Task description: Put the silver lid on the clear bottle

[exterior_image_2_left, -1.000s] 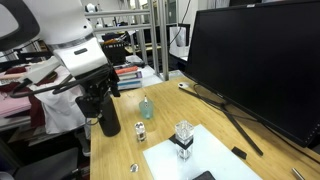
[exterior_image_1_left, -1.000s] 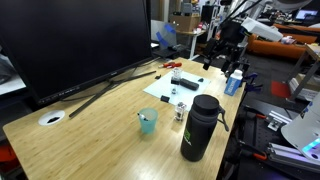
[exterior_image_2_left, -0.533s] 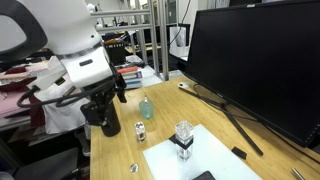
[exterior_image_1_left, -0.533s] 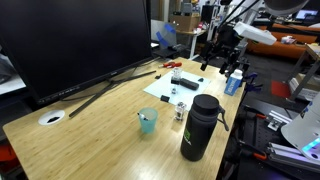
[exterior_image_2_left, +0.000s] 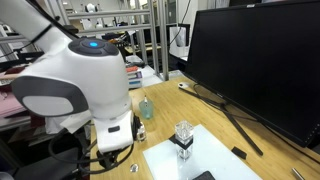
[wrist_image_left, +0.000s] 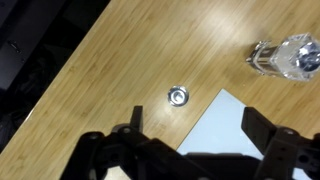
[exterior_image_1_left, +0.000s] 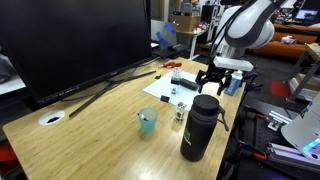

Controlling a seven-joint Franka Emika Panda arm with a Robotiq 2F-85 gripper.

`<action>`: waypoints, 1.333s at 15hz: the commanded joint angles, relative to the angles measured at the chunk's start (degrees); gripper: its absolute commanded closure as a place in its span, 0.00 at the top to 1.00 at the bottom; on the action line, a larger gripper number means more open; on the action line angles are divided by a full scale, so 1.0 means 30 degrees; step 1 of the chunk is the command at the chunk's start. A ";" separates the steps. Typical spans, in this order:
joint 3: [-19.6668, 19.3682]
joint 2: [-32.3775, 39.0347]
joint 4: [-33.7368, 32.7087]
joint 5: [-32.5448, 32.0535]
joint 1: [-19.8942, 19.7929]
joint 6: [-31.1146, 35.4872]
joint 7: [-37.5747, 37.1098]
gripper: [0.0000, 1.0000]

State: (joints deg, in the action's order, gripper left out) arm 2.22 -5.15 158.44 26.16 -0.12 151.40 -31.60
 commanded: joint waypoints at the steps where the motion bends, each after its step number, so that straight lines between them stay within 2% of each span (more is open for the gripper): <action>1: -0.0202 0.0745 -0.0252 0.0281 0.0095 0.0424 0.0253 1.00; 3: -0.0267 0.1782 -0.0796 0.0598 0.0121 0.0713 0.0548 1.00; 6: -0.0262 0.1898 -0.0992 0.0626 0.0156 0.0713 0.0549 1.00; 8: -0.0387 0.2830 -0.1408 -0.0171 0.0066 0.0544 -0.0467 1.00; 14: -0.0301 0.5582 -0.2694 0.0687 0.0042 0.0326 0.0230 1.00; 20: -0.0292 0.7018 -0.3693 0.0569 0.0122 0.0083 0.0112 0.99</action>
State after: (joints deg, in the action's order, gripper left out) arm 1.64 14.86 148.82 27.30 0.04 153.44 -31.95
